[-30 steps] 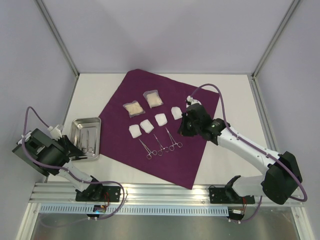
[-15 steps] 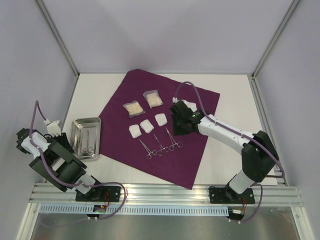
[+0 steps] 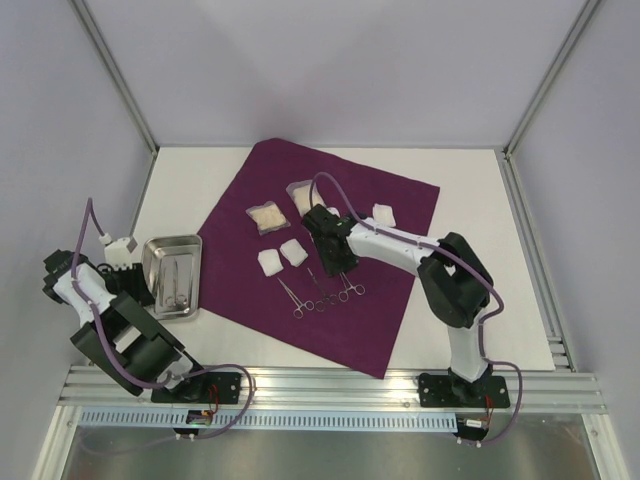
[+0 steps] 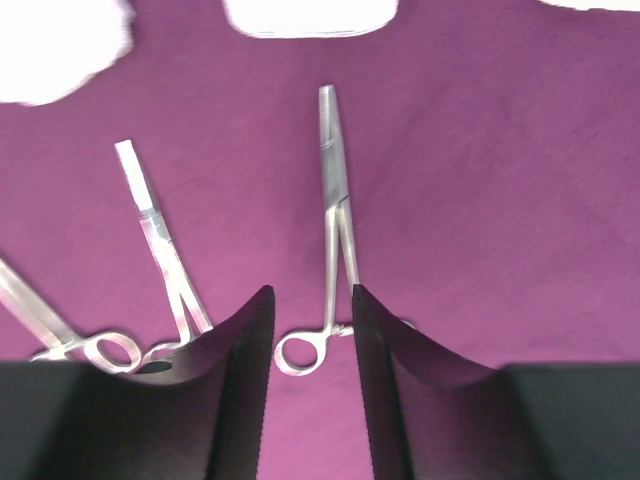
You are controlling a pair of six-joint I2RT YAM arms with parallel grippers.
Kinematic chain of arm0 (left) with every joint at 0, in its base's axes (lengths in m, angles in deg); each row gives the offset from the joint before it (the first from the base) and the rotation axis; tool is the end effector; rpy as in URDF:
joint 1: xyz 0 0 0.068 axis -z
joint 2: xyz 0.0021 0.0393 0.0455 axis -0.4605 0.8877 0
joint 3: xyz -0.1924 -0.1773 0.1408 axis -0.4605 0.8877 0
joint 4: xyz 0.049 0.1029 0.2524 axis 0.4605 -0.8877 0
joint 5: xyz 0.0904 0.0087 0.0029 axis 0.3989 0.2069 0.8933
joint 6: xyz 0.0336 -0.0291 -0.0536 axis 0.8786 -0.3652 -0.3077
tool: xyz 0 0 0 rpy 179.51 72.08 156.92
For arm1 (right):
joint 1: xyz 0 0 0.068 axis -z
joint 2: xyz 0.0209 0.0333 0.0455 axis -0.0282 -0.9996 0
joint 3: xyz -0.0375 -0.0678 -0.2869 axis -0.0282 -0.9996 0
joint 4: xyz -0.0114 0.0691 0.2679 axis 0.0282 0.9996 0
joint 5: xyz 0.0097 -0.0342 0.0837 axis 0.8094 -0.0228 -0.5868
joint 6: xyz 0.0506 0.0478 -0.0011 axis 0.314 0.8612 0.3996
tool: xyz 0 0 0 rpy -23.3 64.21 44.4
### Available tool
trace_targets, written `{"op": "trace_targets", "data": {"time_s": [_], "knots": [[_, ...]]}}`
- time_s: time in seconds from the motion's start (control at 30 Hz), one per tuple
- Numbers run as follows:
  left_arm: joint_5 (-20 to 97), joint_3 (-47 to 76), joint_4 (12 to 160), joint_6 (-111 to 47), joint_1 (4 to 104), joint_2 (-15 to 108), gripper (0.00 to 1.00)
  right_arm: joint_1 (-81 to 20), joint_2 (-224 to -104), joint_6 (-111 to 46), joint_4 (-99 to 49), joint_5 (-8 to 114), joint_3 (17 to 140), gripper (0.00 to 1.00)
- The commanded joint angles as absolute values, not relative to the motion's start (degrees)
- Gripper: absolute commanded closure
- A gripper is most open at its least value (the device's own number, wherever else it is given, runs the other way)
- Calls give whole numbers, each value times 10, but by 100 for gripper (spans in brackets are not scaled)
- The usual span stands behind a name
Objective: Prepare the surgical pack
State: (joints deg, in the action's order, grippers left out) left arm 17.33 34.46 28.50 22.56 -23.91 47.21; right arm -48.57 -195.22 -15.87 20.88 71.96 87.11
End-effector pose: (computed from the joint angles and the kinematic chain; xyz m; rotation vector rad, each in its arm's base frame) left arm 0.1694 0.1671 0.2197 -0.1335 2.6290 -0.3000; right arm 0.2965 0.3006 0.1854 -0.5345 2.7607 -0.0174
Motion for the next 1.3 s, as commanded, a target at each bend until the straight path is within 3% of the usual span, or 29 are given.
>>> {"op": "trace_targets", "data": {"time_s": [0.0, 0.17, 0.47, 0.57, 0.8, 1.27], "knots": [[164, 349, 276, 238, -236, 447, 55, -471, -1972, -184, 238, 741, 897, 60], [150, 347, 271, 236, -236, 444, 55, -464, -1999, -196, 229, 725, 897, 60], [136, 343, 269, 229, -236, 454, 55, -457, -2028, -198, 212, 709, 878, 71], [136, 340, 269, 229, -236, 456, 55, -458, -2034, -198, 215, 711, 877, 76], [133, 336, 266, 229, -236, 458, 55, -458, -2018, -192, 211, 722, 868, 100], [131, 332, 254, 235, -235, 456, 55, -457, -1910, -158, 145, 741, 811, 100]]}}
